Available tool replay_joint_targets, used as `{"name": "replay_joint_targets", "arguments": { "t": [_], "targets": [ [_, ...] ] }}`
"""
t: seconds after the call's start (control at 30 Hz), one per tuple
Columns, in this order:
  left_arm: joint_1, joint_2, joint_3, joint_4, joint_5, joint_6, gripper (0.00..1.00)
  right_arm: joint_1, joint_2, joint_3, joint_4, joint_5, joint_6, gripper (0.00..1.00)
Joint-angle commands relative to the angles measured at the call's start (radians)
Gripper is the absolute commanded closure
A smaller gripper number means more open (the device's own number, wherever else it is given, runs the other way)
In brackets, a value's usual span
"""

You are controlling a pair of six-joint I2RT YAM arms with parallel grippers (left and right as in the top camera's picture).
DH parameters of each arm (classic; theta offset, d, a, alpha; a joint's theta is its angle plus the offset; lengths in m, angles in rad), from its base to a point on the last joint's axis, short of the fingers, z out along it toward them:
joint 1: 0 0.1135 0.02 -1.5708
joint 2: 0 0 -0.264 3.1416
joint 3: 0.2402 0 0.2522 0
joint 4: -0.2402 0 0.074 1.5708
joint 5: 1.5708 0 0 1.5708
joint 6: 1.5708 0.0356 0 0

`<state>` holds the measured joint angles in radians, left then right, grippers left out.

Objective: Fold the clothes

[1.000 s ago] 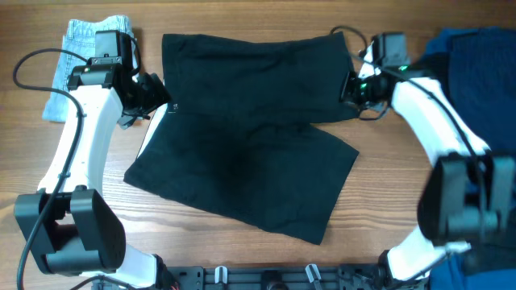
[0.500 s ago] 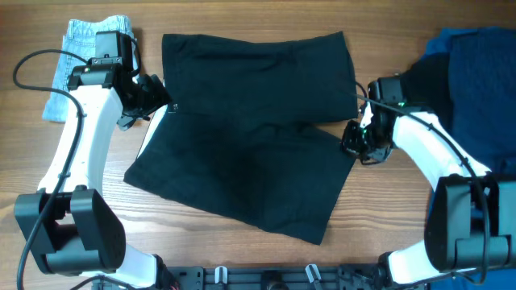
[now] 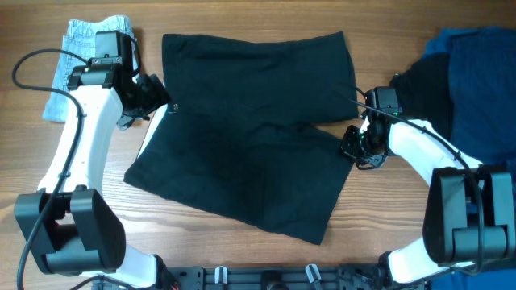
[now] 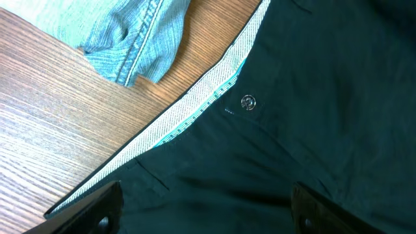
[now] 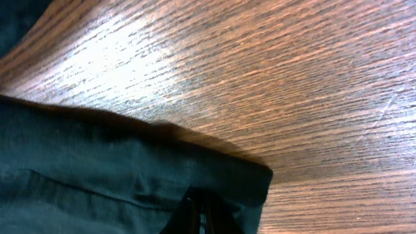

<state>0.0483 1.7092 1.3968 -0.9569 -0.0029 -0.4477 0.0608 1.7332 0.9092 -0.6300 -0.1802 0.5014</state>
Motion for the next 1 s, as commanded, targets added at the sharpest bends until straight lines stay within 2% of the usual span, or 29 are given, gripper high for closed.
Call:
{"name": "replay_joint_targets", "arguments": {
  "t": [0.0, 0.27, 0.4, 0.47, 0.5, 0.57, 0.63, 0.73, 0.83, 0.97],
  "targets": [
    [0.005, 0.008, -0.010, 0.014, -0.018, -0.002, 0.18, -0.004, 0.113, -0.026, 0.090, 0.158, 0.029, 0.96],
    [0.005, 0.008, -0.010, 0.018, -0.017, -0.002, 0.18, -0.039, 0.115, 0.016, 0.262, 0.216, 0.022, 0.96],
    [0.005, 0.008, -0.010, 0.020, -0.017, -0.002, 0.19, -0.101, 0.115, 0.024, 0.313, 0.252, -0.012, 0.96],
    [0.005, 0.008, -0.010, 0.022, -0.017, -0.002, 0.19, -0.142, 0.115, 0.058, 0.311, 0.192, -0.058, 0.96],
    [0.005, 0.008, -0.010, 0.022, -0.017, -0.001, 0.18, -0.161, 0.114, 0.099, 0.301, 0.093, -0.134, 0.96],
    [0.007, -0.002, -0.007, 0.015, -0.017, 0.055, 0.16, -0.171, 0.097, 0.174, 0.225, 0.056, -0.187, 0.95],
    [0.027, -0.046, -0.003, -0.023, -0.011, 0.050, 0.16, -0.172, 0.057, 0.276, 0.071, 0.056, -0.222, 0.88],
    [0.053, -0.121, -0.003, -0.101, 0.048, 0.047, 0.13, -0.172, -0.011, 0.383, -0.134, 0.023, -0.208, 0.85],
    [0.048, -0.150, -0.006, -0.214, 0.082, 0.047, 0.12, -0.171, -0.077, 0.394, -0.289, -0.130, -0.207, 0.84],
    [0.031, -0.150, -0.072, -0.304, 0.085, 0.047, 0.10, -0.139, -0.081, 0.365, -0.474, -0.150, -0.206, 0.87]
  ]
}}
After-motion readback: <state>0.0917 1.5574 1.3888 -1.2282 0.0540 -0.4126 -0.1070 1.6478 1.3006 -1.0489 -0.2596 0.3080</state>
